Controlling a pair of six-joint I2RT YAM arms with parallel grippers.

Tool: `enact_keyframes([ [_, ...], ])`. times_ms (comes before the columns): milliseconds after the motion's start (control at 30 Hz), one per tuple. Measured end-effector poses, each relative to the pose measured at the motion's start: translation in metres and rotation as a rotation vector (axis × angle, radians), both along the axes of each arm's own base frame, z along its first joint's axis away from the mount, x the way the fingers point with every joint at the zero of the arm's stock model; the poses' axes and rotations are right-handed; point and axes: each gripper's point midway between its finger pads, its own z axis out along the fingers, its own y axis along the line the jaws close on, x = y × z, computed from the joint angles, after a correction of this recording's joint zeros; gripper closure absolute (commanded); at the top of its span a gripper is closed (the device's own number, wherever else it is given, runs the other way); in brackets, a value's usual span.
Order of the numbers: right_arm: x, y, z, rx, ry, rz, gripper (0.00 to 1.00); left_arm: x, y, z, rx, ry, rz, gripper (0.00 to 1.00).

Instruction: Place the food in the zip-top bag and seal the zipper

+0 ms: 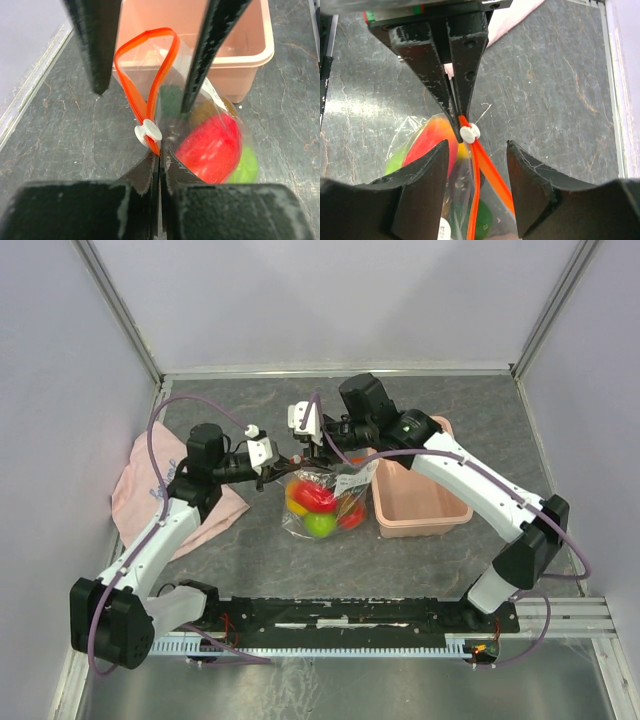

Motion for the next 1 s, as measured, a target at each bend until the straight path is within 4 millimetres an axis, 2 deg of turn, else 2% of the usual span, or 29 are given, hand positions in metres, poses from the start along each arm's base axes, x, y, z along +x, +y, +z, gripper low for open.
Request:
enact_keyframes([
  [167, 0.003, 0.010, -0.006, -0.004, 0.026, 0.052, 0.42, -0.007, 0.000, 0.000, 0.014, -0.019, -0.019, 0.97],
  [400, 0.000, 0.020, -0.022, -0.024, 0.074, 0.142, 0.48, -0.011, -0.002, -0.002, 0.025, -0.022, -0.035, 0.97],
  [600, -0.006, 0.020, -0.027, -0.046, 0.099, 0.214, 0.65, -0.013, -0.002, -0.005, 0.033, -0.018, -0.039, 0.97],
  [733, -0.009, 0.017, -0.030, -0.058, 0.119, 0.237, 0.83, -0.012, -0.002, -0.005, 0.039, -0.029, -0.037, 0.97],
  [1000, -0.005, 0.006, -0.033, -0.071, 0.144, 0.225, 0.88, -0.005, 0.000, -0.006, 0.054, -0.048, -0.003, 0.97],
])
